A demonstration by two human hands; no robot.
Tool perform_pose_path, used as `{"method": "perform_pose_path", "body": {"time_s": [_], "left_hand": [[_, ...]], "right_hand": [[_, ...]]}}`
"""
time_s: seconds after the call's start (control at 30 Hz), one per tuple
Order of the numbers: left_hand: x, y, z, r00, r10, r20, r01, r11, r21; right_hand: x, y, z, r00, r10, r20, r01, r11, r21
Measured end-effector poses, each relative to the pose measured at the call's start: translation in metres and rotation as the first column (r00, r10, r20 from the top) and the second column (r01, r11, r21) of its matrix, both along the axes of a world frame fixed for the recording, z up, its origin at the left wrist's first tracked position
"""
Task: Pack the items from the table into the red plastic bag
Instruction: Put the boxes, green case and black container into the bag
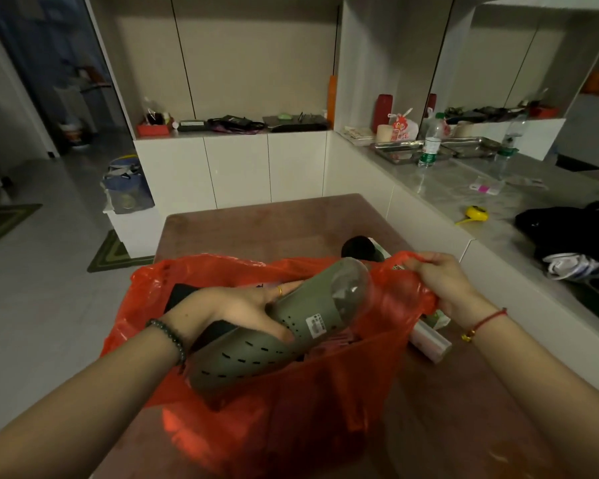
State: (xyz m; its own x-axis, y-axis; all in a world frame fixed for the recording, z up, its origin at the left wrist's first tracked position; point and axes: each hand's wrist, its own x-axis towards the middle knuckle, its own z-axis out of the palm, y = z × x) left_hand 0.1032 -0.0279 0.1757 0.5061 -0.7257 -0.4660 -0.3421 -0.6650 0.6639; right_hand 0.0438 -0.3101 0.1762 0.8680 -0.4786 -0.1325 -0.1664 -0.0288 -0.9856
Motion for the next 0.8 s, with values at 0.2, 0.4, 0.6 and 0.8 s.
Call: {"method": "perform_pose_path", "body": {"time_s": [0.2,0.4,0.6,0.8], "left_hand": [[0.013,0.011,0.012,0.998,-0.058,-0.015,0.06,0.943,0.327],[0.025,-0.022,0.0,0.99,0.111,0.085,-0.109,0.994,-0.024],[0.019,-0.036,-0.024,0.991,0.07,0.117,-0.061,0.995,-0.075],[-0.015,-0.025,-0.019,0.756,0.004,0.654,0.063,0.995,-0.078]], "right_hand": [[0.023,0.009,0.035,0.985,-0.068,0.161,0.057,0.996,0.069],[0.021,0.028,0.058,0.979,0.064,0.191,-0.074,0.996,0.047],[0.029,0.013,0.042,0.989,-0.02,0.149,0.011,0.998,0.059],[0.026,0.009,0.044,0.989,-0.023,0.144,0.006,0.993,0.116]]}}
